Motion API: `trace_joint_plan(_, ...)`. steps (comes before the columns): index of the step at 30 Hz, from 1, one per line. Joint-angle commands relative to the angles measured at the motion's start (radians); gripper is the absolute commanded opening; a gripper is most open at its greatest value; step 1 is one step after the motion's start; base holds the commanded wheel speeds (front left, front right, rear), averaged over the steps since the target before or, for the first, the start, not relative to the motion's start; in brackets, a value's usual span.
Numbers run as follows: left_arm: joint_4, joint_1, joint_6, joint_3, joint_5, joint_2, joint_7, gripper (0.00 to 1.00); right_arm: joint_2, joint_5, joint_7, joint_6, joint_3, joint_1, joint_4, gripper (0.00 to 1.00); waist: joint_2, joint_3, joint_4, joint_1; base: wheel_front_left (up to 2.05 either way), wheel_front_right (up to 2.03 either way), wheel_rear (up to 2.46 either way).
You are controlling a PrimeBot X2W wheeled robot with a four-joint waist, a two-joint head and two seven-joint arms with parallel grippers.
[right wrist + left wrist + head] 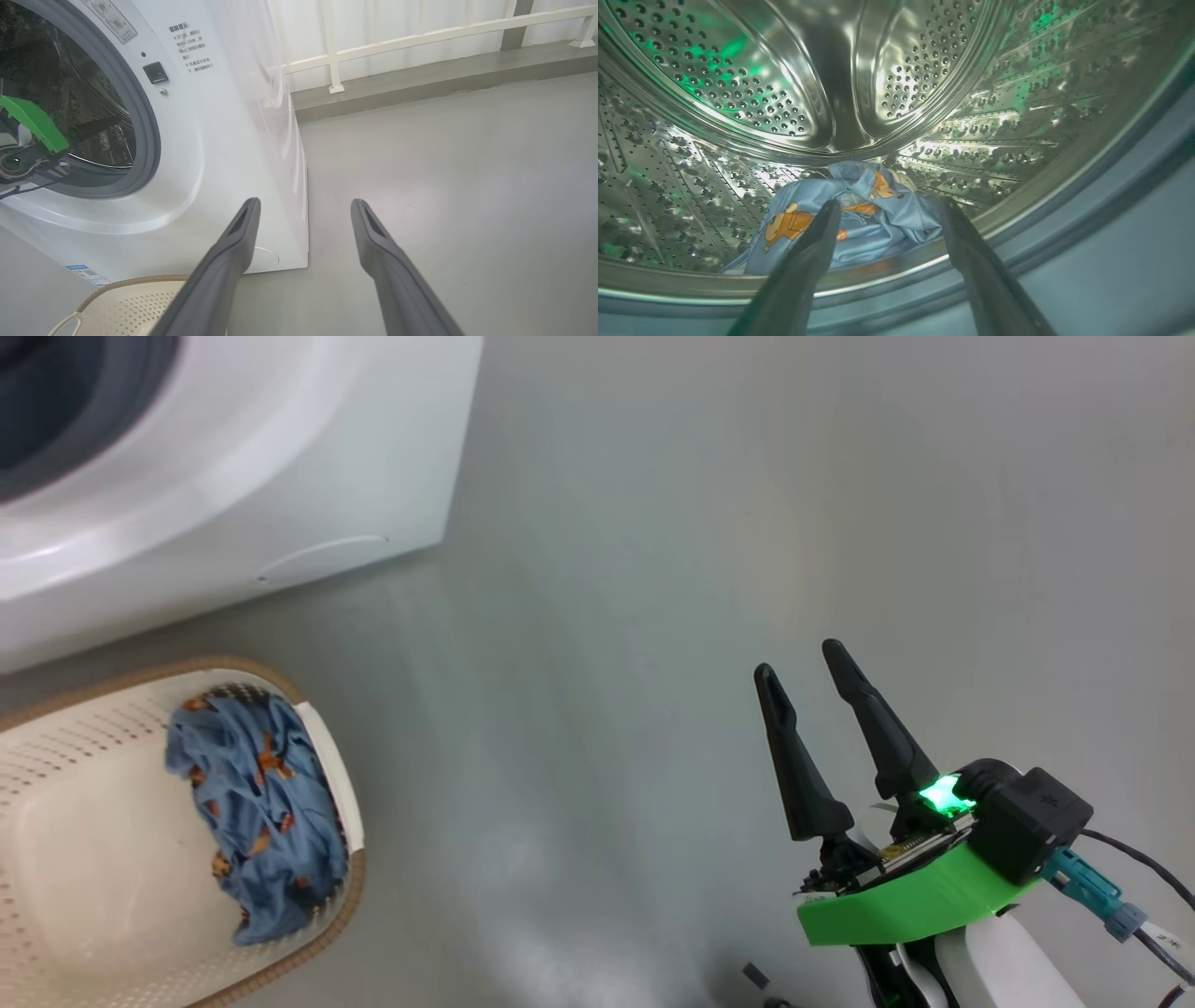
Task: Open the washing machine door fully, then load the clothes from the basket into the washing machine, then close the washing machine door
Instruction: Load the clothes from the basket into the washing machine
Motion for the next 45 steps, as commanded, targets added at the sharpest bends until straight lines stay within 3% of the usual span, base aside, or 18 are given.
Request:
trace_joint_plan(1,-0.025,0.028,-0.008,0.012,-0.007,0.031,-0.022,1.00,-0.011,-0.014,-0.008,0.005,0.014,-0.010,-0.009,1.00,0.0000,-0.059,0.041,0.0001,0.00,0.00,0.00)
trace_joint_plan(13,-0.178,0.307,-0.014,0.032,-0.034,-0.016,-0.113,1.00,-0.011,-0.053,-0.008,0.005,-0.015,-0.035,0.074,1.00,0.0000,-0.237,0.116,0.0001,0.00,0.00,0.00)
trace_joint_plan(19,-0.373,0.520,0.039,0.181,0.033,-0.037,-0.114,1.00,-0.011,-0.070,-0.008,0.005,-0.037,-0.032,0.110,1.00,0.0000,-0.311,0.150,0.0001,0.00,0.00,0.00)
trace_joint_plan(26,-0.592,0.779,0.083,0.355,0.139,-0.108,-0.115,1.00,-0.011,-0.081,-0.008,0.005,-0.069,-0.013,0.147,1.00,0.0000,-0.382,0.208,0.0001,0.00,0.00,0.00)
trace_joint_plan(45,-0.801,1.120,0.052,0.582,0.299,-0.230,-0.115,1.00,-0.011,-0.103,-0.008,0.005,-0.102,0.024,0.151,1.00,0.0000,-0.446,0.263,0.0001,0.00,0.00,0.00)
